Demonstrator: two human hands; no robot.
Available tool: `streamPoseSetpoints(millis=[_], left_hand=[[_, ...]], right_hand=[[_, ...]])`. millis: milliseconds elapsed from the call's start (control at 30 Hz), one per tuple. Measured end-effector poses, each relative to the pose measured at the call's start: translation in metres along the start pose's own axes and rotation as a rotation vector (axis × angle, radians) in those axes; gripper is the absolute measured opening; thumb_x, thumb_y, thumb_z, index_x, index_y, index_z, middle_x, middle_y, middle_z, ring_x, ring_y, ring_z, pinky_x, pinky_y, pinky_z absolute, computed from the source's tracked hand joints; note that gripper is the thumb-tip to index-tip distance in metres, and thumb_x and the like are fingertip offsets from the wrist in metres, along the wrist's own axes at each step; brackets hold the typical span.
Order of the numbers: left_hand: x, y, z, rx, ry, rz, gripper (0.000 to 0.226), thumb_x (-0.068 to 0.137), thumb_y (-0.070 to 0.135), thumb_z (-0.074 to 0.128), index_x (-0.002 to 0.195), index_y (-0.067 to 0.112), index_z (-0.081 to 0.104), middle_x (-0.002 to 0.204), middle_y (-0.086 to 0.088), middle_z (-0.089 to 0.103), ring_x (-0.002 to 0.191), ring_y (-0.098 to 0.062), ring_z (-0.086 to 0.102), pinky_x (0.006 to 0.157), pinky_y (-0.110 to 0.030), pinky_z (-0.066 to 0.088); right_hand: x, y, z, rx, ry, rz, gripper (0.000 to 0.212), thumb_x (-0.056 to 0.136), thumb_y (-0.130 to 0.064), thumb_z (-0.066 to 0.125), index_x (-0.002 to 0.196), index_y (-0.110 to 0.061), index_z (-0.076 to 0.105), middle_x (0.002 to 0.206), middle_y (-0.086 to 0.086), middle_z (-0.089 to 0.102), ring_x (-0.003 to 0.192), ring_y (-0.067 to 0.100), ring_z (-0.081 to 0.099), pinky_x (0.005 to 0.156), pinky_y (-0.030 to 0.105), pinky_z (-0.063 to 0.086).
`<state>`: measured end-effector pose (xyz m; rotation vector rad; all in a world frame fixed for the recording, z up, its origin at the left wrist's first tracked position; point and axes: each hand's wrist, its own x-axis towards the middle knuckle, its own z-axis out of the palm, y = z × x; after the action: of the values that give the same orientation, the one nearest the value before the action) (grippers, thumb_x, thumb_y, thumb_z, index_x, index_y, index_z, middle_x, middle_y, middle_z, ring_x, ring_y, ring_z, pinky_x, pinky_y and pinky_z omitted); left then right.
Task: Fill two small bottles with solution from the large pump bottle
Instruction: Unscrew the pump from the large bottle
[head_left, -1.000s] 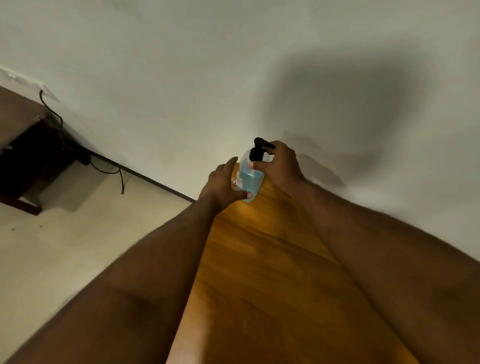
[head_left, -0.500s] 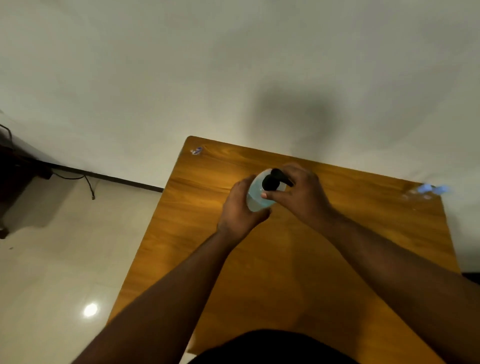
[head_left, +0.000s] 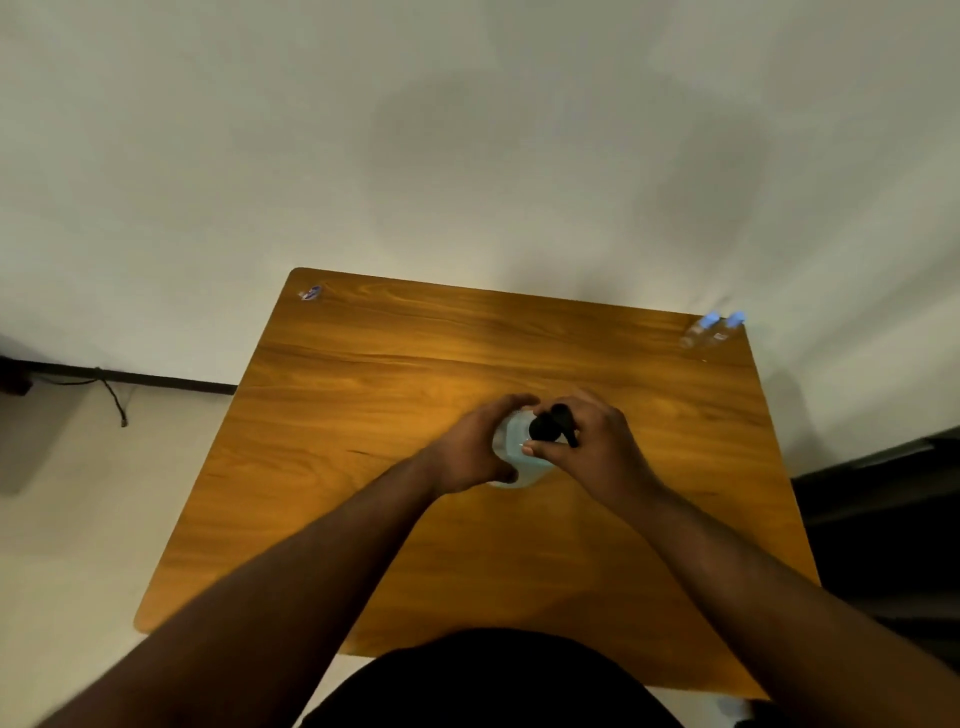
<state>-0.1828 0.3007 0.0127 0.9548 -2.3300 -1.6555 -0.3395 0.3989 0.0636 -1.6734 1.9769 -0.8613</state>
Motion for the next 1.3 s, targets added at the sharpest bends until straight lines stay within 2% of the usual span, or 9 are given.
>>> streamPoseSetpoints(millis=[100,267,367,500,733,1000,1100,1200,1300], left_hand=[[0.0,0.005,0.015,-0.026,0.049,-0.031,0.095,0.067,0.005,0.085,0.147,0.021,0.036,0.133,0.011,0.048,0.125,-0.01,0.048,0.082,-0.004,0.045],[-0.003,0.008,0.035,-0.058,0.137,-0.076,0.088,0.063,0.021,0.091,0.141,0.017,0.049,0.137,0.0,0.057,0.126,-0.017,0.053,0.104,-0.041,0.047],[-0.003,0.008,0.036,-0.081,0.129,-0.096,0.09,0.066,0.021,0.089,0.144,0.017,0.045,0.143,-0.002,0.052,0.133,-0.017,0.048,0.108,-0.044,0.043],[-0.002,0.009,0.033,-0.13,0.117,-0.126,0.089,0.067,0.014,0.089,0.144,0.015,0.045,0.145,-0.003,0.05,0.135,-0.018,0.046,0.11,-0.045,0.042],[-0.005,0.007,0.036,-0.186,0.118,-0.124,0.087,0.069,0.012,0.088,0.145,0.016,0.044,0.144,-0.004,0.051,0.133,-0.019,0.047,0.107,-0.048,0.044],[-0.006,0.007,0.037,-0.198,0.134,-0.108,0.085,0.069,0.009,0.087,0.143,0.016,0.046,0.141,-0.004,0.054,0.131,-0.018,0.05,0.106,-0.048,0.046],[-0.006,0.006,0.037,-0.199,0.127,-0.081,0.083,0.069,0.009,0.087,0.142,0.018,0.048,0.138,-0.002,0.056,0.129,-0.016,0.051,0.106,-0.046,0.047],[-0.007,0.006,0.038,-0.195,0.135,-0.066,0.084,0.069,0.012,0.087,0.142,0.02,0.047,0.139,0.001,0.055,0.13,-0.013,0.05,0.106,-0.043,0.046],[-0.007,0.005,0.038,-0.183,0.129,-0.059,0.082,0.07,0.014,0.086,0.141,0.023,0.048,0.139,0.007,0.055,0.129,-0.007,0.05,0.105,-0.037,0.047]], right_hand=[[-0.008,0.002,0.01,0.022,0.085,0.068,0.034,0.066,-0.018,0.084,0.094,-0.006,0.07,0.089,0.007,0.062,0.082,0.019,0.059,0.068,0.028,0.048],[-0.016,0.012,0.021,0.052,0.075,0.138,0.033,0.068,-0.017,0.083,0.097,-0.007,0.068,0.09,0.007,0.06,0.082,0.018,0.057,0.067,0.024,0.045],[-0.013,0.019,0.015,0.089,0.059,0.136,0.031,0.067,-0.019,0.084,0.092,-0.011,0.069,0.086,0.004,0.058,0.077,0.012,0.054,0.063,0.015,0.042],[-0.011,0.025,0.013,0.146,0.027,0.104,0.028,0.068,-0.014,0.082,0.093,-0.011,0.071,0.089,0.008,0.064,0.082,0.019,0.06,0.069,0.03,0.049],[-0.023,0.043,0.017,0.365,-0.017,0.129,0.059,0.078,-0.014,0.076,0.13,-0.027,0.051,0.119,-0.011,0.06,0.108,0.0,0.058,0.089,0.012,0.048],[-0.021,0.043,0.033,0.302,0.18,0.105,0.037,0.071,-0.019,0.082,0.1,-0.019,0.059,0.099,-0.006,0.058,0.09,0.002,0.056,0.074,0.008,0.045],[-0.026,0.048,0.03,0.313,0.094,0.034,0.042,0.082,-0.015,0.072,0.121,-0.019,0.058,0.109,-0.01,0.059,0.102,0.004,0.057,0.084,0.018,0.05],[-0.029,0.051,0.028,0.336,0.057,0.088,0.074,0.081,-0.02,0.073,0.142,-0.026,0.033,0.115,-0.017,0.054,0.105,-0.004,0.055,0.083,0.007,0.046],[-0.025,0.047,0.034,0.33,0.146,0.11,0.058,0.068,-0.029,0.083,0.115,-0.02,0.05,0.108,-0.003,0.058,0.097,0.004,0.058,0.078,0.015,0.049]])
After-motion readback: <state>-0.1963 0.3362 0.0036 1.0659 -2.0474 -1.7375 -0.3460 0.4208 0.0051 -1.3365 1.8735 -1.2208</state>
